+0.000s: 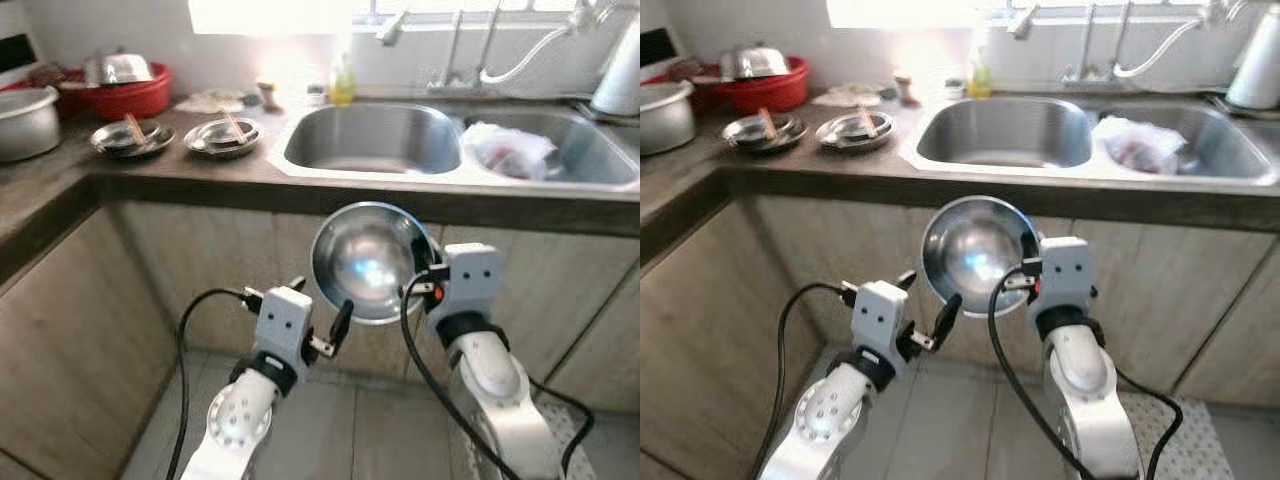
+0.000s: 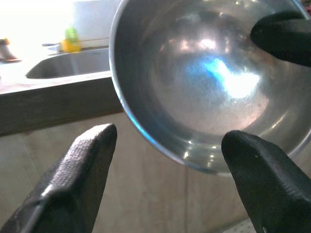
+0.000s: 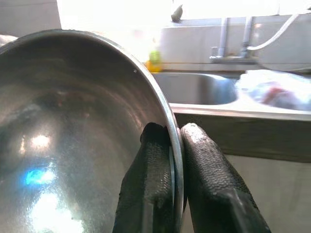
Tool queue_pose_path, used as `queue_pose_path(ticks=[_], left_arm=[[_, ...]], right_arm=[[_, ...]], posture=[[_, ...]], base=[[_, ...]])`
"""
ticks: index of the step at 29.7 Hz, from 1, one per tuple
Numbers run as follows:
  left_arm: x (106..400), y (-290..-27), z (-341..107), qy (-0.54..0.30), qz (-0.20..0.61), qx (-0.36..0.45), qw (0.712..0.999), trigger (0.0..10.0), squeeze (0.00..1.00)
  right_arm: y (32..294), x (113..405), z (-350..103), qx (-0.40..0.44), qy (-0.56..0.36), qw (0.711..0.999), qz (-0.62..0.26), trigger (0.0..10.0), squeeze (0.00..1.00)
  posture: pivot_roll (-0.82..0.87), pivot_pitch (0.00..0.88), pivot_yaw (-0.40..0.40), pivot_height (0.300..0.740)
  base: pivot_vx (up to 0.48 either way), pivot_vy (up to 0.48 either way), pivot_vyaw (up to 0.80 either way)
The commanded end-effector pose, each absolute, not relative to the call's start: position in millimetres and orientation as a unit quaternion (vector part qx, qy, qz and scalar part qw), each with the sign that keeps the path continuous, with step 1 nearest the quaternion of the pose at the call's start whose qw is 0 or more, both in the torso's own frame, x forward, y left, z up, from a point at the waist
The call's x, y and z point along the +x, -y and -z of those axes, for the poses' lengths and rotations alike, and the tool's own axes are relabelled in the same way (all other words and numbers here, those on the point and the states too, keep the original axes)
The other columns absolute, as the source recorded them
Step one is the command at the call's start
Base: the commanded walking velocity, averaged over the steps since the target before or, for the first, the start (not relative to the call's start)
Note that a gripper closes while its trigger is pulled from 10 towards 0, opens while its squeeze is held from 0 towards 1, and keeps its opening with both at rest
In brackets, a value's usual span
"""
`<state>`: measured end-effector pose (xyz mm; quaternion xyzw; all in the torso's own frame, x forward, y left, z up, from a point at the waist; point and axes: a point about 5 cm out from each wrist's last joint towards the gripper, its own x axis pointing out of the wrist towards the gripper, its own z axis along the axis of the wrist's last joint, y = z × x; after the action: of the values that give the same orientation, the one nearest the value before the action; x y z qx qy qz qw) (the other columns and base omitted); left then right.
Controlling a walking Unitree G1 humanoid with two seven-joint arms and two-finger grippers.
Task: Kitchen organization
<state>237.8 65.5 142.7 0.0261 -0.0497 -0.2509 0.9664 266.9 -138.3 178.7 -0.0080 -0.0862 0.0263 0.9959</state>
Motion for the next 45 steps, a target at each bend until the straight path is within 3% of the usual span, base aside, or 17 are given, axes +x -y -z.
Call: queue_pose_path(ticks=[1, 22, 34, 45], left_arm=[[238, -68, -145, 0.055, 0.248, 0.034, 0.967, 10.0, 0.00], [239, -68, -144, 0.056, 0.250, 0.033, 0.966, 10.0, 0.00], [242, -66, -145, 0.060, 0.249, 0.032, 0.966, 10.0, 0.00], [242, -67, -145, 0.059, 0.242, 0.031, 0.968, 10.0, 0.00]], right_arm=[[135, 268, -186, 0.004, 0.102, 0.994, -0.032, 10.0, 0.00], [135, 275, -201, -0.019, 0.135, 0.989, -0.051, 10.0, 0.00], [134, 291, -238, -0.030, 0.199, 0.978, -0.061, 10.0, 0.00], [135, 300, -232, -0.049, 0.173, 0.982, -0.049, 10.0, 0.00]], posture=[[0.04, 0.025, -0.010, 0.740], [0.03, 0.000, -0.014, 0.740], [0.03, 0.000, -0.019, 0.740], [0.03, 0.011, -0.025, 0.740]], base=[[0.330, 0.000, 0.00], [0.341, 0.000, 0.00], [0.345, 0.000, 0.00], [0.346, 0.000, 0.00]])
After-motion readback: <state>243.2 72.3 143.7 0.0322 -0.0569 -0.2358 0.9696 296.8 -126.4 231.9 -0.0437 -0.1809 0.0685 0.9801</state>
